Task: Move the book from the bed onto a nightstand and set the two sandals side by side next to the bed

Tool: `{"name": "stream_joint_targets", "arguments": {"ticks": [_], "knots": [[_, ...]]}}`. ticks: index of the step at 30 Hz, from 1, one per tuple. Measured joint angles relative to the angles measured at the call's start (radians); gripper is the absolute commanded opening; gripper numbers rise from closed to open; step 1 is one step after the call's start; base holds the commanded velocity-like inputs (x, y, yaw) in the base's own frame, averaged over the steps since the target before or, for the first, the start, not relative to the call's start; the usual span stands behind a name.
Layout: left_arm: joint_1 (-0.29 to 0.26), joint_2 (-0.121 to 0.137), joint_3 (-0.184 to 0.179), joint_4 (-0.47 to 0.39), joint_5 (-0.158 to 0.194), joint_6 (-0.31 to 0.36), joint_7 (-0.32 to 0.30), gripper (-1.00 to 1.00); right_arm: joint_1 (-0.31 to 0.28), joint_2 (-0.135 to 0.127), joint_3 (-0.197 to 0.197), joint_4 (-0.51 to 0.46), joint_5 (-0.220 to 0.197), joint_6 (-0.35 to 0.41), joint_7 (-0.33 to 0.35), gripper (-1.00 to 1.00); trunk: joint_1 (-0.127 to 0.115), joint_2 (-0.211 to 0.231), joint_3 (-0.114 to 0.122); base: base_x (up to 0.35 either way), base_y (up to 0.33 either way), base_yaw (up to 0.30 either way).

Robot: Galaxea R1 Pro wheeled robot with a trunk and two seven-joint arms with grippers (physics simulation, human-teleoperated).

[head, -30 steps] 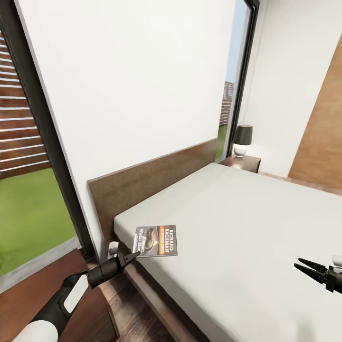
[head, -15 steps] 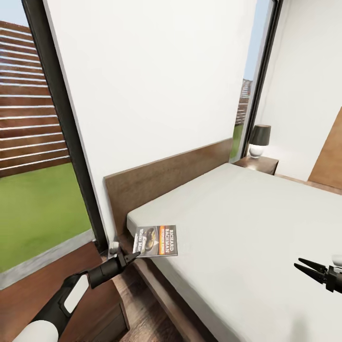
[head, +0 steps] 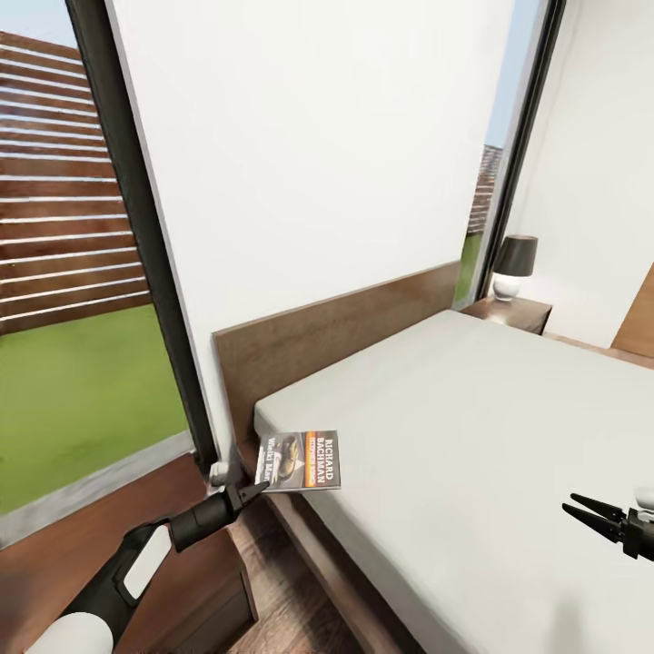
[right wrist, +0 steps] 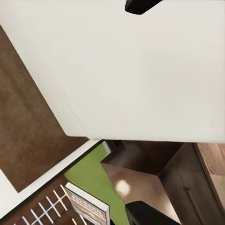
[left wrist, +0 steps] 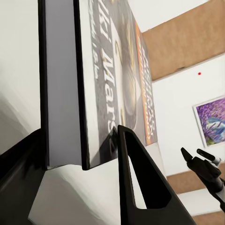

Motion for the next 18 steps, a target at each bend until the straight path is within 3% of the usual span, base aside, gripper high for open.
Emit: {"name": "stream_joint_targets", "arguments": {"ticks": [9,18], "knots": [[0.000,0.000,0.000,0.000,0.000,0.000,0.000,-1.00,0.000,0.000,0.000,0.000,-0.002,0.000,0.001,1.00,0.000,0.000,-0.004,0.000,0.000,0.031],[0.000,0.000,0.000,0.000,-0.001,0.000,0.001,-1.00,0.000,0.000,0.000,0.000,-0.001,0.000,0.001,1.00,0.000,0.000,-0.007,0.000,0.000,0.211]]}}
